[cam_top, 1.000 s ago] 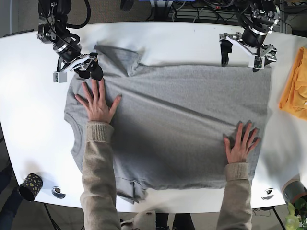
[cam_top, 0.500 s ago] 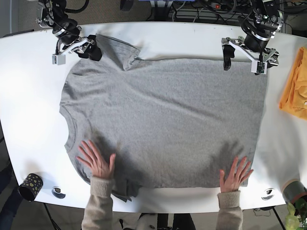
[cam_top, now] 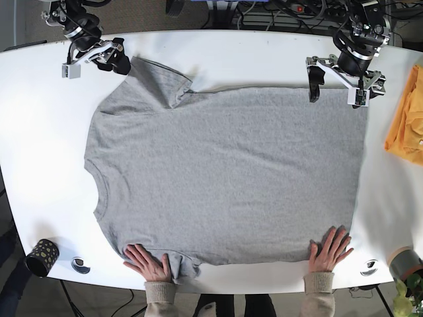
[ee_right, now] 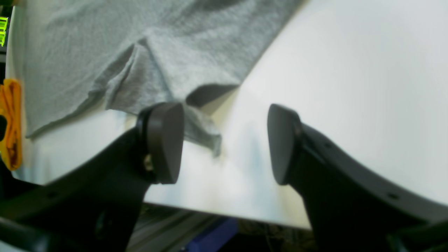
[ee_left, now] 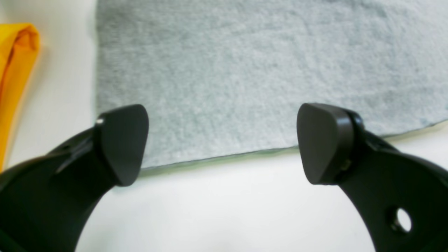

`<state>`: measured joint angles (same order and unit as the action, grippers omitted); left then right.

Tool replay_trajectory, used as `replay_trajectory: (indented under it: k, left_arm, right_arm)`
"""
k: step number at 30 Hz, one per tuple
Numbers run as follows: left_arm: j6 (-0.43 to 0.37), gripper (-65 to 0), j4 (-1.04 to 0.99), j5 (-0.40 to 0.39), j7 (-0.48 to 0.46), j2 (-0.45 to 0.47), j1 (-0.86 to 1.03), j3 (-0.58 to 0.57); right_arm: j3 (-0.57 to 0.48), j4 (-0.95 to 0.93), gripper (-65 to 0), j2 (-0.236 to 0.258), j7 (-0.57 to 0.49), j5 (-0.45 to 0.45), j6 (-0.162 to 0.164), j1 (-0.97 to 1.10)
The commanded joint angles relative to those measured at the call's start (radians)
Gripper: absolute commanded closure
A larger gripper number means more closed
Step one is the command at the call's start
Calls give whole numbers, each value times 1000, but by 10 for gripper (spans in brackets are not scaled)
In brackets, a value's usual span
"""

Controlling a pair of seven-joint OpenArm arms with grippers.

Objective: Fold the T-shirt properly

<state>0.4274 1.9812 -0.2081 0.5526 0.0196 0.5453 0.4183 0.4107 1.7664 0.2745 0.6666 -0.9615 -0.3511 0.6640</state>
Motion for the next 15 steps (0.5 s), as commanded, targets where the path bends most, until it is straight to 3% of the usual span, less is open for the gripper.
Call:
replay_trajectory:
  k: [1,8,15]
  left_arm:
    - [1,-650,16,-14,-24,4,0,3]
    - [1,-650,16,-14,-24,4,0,3]
    - [1,-650,16,-12,-24,6,0,3]
  right_arm:
    - [3,22,-363,-14,-6,-12,-13,13]
    - [-77,14,-363,-22,0,-6,-15,3]
    - [-83,-63,-363,-19,5,-6,-15,-65]
